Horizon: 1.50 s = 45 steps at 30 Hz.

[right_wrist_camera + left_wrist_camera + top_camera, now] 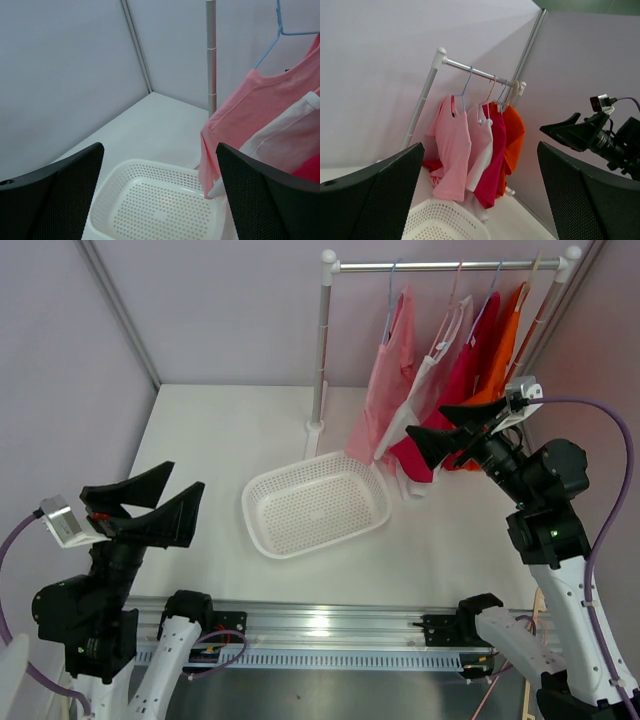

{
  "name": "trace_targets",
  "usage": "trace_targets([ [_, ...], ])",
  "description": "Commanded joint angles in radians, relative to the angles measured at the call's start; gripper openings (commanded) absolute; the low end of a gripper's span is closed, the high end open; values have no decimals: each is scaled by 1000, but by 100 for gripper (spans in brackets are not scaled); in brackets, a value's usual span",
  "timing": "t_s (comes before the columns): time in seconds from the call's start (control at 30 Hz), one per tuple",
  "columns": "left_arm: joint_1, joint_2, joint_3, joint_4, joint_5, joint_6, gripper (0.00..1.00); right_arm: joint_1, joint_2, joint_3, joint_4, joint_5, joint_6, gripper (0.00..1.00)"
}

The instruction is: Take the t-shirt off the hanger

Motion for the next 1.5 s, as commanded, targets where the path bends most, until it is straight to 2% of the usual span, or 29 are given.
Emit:
trace_targets([
  [0.0,-3,11,-5,-76,63,-8,99,32,-21,-22,67,144,118,100],
  [0.07,-5,48,35,-130,17,-46,99,53,-25,-39,84,292,225,99],
  [0.13,-3,68,31,-139,-12,-46,100,61,-15,-56,117,322,280,99],
  [0.27,-5,73,-26,-65,31,-98,99,61,66,-48,238,74,239,100],
  [0.33,-3,74,-44,-46,19,-123,100,60,95,-53,257,72,296,99],
  [0.43,-5,90,-57,-53,14,-128,99,35,155,-85,379,89,342,99],
  [0.47,-3,106,-52,-56,26,-117,99,32,219,-46,421,124,328,99],
  [0.5,-5,114,-49,-56,26,-109,100,32,219,-45,391,124,328,99],
  [0.6,-5,148,-31,-75,22,-85,100,96,479,227,167,317,165,99],
  [0.63,-5,159,-31,-79,19,-79,100,140,535,366,80,447,120,99],
  [0.7,-5,173,-28,-90,-1,-40,100,165,647,512,12,535,20,99],
  [0.73,-5,183,-31,-99,-20,-27,100,177,755,654,-20,566,-1,99],
  [0.77,-5,191,-31,-117,-79,-2,99,181,806,723,-72,613,-37,99],
  [0.87,-5,220,-41,-136,-145,47,99,179,990,977,-161,687,-86,99],
  [0.97,-5,260,-35,-125,-146,66,99,178,1152,1219,-250,777,-123,98],
  [1.07,-5,281,-31,-98,-127,72,99,175,1234,1323,-269,837,-146,98],
  [1.17,-5,297,-25,-85,-123,75,100,170,1258,1334,-264,865,-149,96],
  [1.23,-5,303,-29,-85,-126,78,99,162,1265,1329,-261,867,-141,93],
  [1.33,-5,312,-26,-85,-136,81,100,150,1284,1329,-263,870,-132,77],
  [1.37,-5,315,-28,-81,-138,81,100,148,1285,1331,-261,870,-134,54],
  [1.4,-5,321,-32,-78,-138,81,99,147,1293,1332,-260,870,-132,42],
  [1.43,-5,324,-32,-75,-135,82,100,147,1293,1329,-249,868,-138,33],
  [1.47,-5,329,-32,-70,-135,84,100,148,1296,1331,-242,870,-146,31],
])
